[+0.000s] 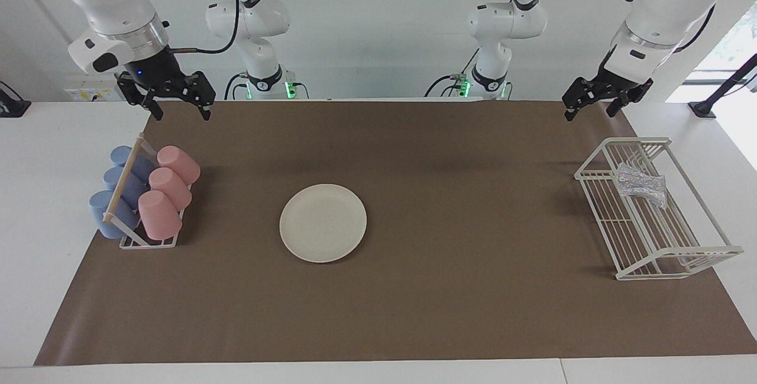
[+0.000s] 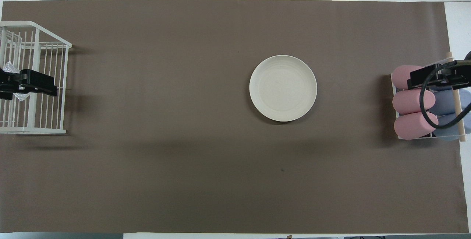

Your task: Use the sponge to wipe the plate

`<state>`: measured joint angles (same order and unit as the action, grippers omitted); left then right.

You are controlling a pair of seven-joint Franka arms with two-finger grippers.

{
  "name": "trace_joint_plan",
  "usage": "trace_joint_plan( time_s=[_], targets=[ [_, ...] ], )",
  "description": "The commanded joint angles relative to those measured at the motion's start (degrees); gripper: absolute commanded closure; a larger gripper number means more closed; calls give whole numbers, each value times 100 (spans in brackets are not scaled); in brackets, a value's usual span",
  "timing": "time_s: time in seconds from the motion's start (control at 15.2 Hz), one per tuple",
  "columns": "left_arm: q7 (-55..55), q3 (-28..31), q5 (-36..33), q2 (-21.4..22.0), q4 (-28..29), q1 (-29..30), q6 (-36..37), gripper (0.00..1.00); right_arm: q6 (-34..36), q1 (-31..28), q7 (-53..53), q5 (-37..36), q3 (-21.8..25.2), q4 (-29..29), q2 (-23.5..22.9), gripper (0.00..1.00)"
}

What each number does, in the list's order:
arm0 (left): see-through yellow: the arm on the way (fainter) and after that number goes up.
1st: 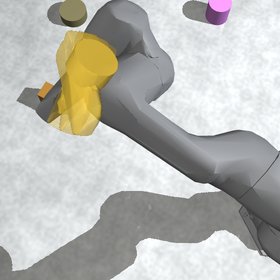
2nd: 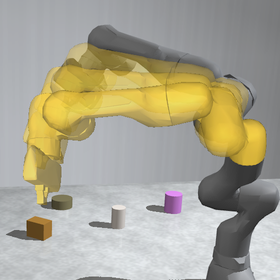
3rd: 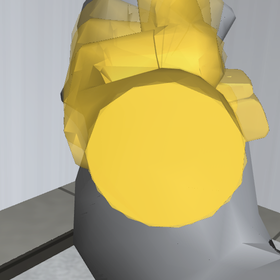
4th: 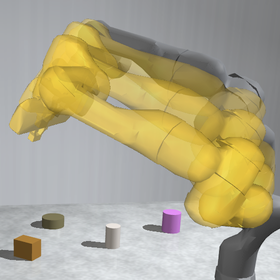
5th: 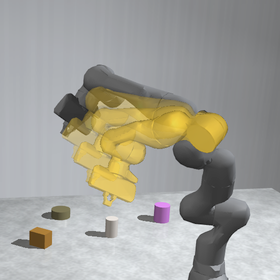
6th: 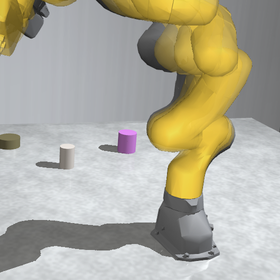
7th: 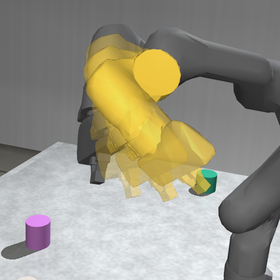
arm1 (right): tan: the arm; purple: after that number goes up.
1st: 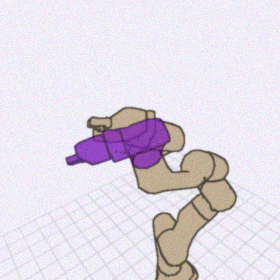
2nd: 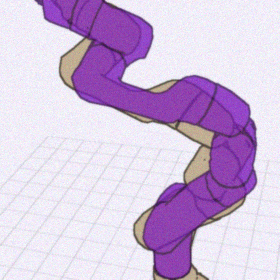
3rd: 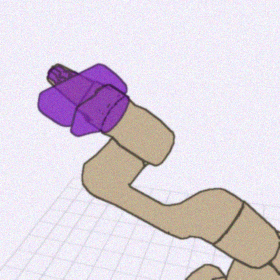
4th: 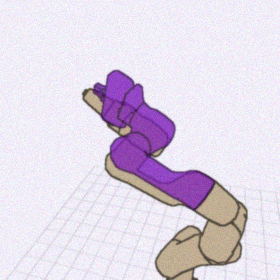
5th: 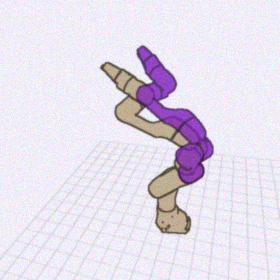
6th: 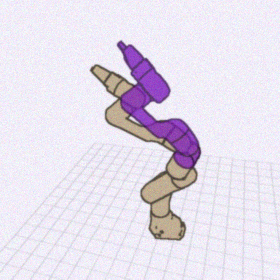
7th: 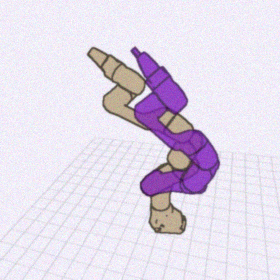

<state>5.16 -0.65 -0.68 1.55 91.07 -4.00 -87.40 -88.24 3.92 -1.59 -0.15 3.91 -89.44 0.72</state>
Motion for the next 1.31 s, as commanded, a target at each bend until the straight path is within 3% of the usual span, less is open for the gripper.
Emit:
trace_joint_plan(
  time_s=[0.0, 0.66, 0.79, 1.05, 1.25],
  targets=[
    [46, -40, -29, -6, -45, 57, -66, 0, 87, -76, -87, -29, -66, 50, -19, 0],
    [117, -14, -116, 56, 200, 66, -400, 0, 87, -76, -139, -37, -66, 6, -2, 0],
    [117, -31, -877, -49, 244, -13, -479, 0, 87, -67, -419, -37, -66, 6, -2, 0],
    [432, -40, -2442, -190, 1034, -312, -1128, 0, 79, -6, -1026, 15, -92, 6, -2, 0],
    [1117, -49, -3559, -768, 1106, -435, -1288, 0, 52, -6, -1579, 33, -110, 6, -2, 0]
  ],
)
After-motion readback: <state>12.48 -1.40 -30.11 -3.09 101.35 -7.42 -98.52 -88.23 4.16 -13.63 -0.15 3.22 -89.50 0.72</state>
